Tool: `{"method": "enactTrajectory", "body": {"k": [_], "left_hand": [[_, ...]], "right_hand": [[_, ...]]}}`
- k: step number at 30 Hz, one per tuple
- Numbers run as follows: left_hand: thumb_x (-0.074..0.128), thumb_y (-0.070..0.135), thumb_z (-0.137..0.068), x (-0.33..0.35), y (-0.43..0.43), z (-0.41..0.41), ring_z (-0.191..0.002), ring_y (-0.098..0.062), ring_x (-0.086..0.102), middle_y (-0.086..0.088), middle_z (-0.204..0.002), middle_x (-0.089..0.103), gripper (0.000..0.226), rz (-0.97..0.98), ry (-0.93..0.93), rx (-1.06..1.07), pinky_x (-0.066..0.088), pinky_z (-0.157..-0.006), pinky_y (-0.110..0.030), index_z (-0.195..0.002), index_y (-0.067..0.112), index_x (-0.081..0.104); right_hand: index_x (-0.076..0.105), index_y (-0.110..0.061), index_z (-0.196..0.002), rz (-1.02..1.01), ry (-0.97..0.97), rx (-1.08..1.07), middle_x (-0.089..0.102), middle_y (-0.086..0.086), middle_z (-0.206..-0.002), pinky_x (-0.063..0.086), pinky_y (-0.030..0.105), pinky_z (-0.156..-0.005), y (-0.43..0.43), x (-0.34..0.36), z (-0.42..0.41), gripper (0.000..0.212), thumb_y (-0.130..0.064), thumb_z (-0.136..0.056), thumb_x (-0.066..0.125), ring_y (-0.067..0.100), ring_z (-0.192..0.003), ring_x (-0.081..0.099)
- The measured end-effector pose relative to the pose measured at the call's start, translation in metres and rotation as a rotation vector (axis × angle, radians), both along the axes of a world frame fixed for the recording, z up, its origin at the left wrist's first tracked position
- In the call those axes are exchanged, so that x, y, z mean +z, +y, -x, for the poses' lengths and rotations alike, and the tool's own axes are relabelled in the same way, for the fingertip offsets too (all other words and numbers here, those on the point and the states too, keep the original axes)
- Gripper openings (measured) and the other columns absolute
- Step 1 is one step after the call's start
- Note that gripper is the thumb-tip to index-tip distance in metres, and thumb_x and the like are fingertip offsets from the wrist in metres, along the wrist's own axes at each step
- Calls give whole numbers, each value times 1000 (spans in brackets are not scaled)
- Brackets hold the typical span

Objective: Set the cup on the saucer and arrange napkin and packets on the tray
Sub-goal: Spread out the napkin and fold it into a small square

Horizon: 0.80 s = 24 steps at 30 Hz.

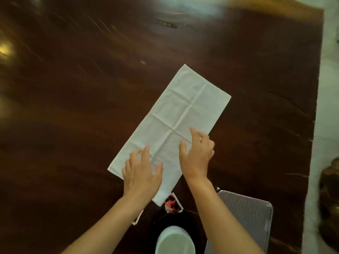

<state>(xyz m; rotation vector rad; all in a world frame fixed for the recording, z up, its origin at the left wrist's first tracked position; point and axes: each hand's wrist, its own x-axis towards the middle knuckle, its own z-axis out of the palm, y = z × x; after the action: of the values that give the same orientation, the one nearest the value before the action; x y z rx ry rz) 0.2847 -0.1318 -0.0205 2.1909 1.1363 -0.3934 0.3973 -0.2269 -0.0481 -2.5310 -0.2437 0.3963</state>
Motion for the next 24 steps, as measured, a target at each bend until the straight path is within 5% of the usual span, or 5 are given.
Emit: {"method": "enactTrajectory", "body": {"k": [3, 7, 13, 24], "left_hand": [[64, 25, -93, -7, 44, -35, -111, -33, 50, -12, -143, 45, 55, -156, -269, -283, 48, -90, -48, -146, 25, 47], [68, 17, -93, -30, 94, -75, -103, -32, 54, -13, -140, 44, 53, -142, -206, -512, 55, -84, -48, -143, 27, 53], [69, 12, -92, -46, 129, -66, -75, -19, 50, -7, -102, 49, 44, -78, -251, -417, 45, -73, -30, -135, 25, 63], [64, 22, -96, -40, 138, -85, -66, -18, 53, -1, -80, 50, 41, -84, -263, -434, 55, -63, -36, -135, 34, 61]], "right_hand": [[50, -25, -144, -30, 166, -135, 44, -3, -120, 40, 26, -84, -33, -3, 29, 53, -29, -93, 66, 15, -110, 36], [52, -35, -142, -45, 147, -172, 40, -5, -111, 45, 28, -79, -53, -10, 19, 54, -26, -92, 68, 15, -105, 43], [58, -32, -137, -58, 85, -61, 41, -8, -104, 54, 31, -72, -55, -5, -17, 51, -34, -88, 73, 8, -79, 48], [69, -34, -124, -81, 187, -144, 48, -11, -88, 47, 26, -68, -53, -13, -37, 36, -28, -88, 74, 7, -76, 50]]}}
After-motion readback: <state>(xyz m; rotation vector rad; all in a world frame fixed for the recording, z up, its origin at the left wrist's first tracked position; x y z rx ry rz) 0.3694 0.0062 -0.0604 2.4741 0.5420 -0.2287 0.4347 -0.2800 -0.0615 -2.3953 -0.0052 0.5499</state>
